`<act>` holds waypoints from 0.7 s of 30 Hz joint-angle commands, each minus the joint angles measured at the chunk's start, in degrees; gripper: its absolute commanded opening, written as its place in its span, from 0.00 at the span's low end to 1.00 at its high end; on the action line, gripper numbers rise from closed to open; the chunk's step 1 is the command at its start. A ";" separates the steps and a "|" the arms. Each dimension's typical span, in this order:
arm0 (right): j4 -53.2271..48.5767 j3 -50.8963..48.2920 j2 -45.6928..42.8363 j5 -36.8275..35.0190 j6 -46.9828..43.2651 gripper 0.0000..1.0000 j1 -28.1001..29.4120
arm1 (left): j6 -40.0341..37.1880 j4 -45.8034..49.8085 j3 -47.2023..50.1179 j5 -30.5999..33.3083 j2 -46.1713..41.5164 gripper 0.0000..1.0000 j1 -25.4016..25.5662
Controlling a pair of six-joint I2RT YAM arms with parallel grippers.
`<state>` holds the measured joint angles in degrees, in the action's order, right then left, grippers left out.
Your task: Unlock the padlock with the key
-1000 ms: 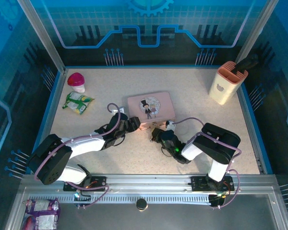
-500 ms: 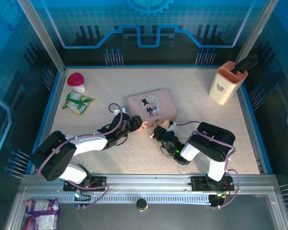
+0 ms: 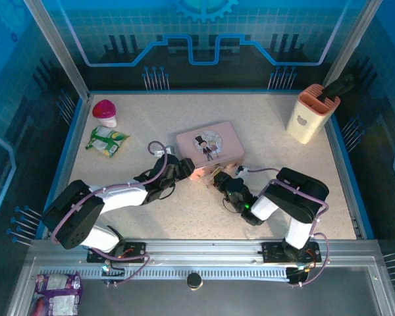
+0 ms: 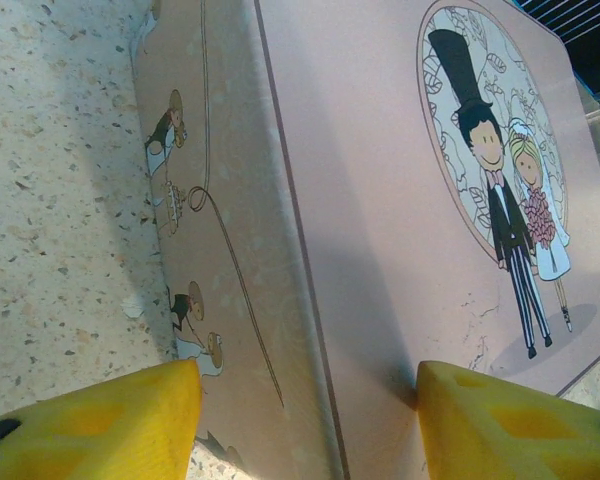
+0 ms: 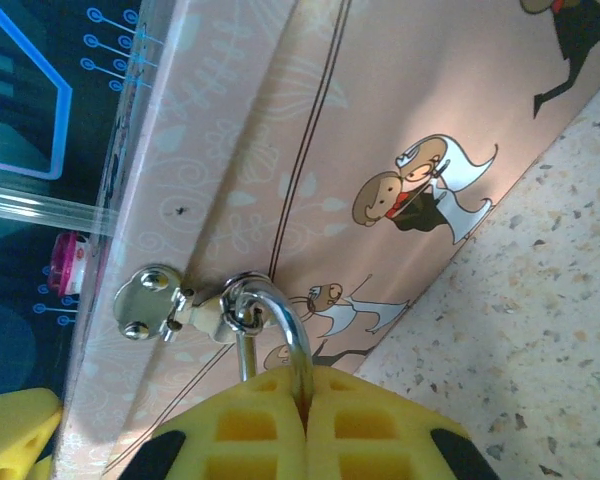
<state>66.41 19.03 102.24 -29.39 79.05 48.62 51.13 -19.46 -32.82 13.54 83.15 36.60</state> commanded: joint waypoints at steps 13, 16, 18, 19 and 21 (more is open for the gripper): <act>7.24 -3.12 4.24 -0.58 3.58 0.05 -4.07 | 0.68 5.32 -2.34 1.71 1.96 0.58 0.14; 7.89 -3.95 3.82 -1.66 2.96 0.10 -3.92 | 0.69 5.43 -2.34 1.71 1.76 0.58 0.09; 11.20 -4.44 5.01 -1.99 2.36 0.13 -3.89 | 0.64 5.82 -2.42 1.94 1.74 0.58 0.13; 11.28 -4.44 5.27 -1.87 2.71 0.15 -3.88 | 0.64 5.85 -2.43 2.05 1.62 0.58 0.14; 10.66 -3.85 5.95 -1.06 3.43 0.18 -4.06 | 0.63 5.76 -2.34 2.26 1.47 0.58 0.14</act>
<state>77.08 15.68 106.69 -27.27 81.52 45.63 51.16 -17.69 -34.48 13.74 83.96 36.67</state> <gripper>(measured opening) 0.171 0.578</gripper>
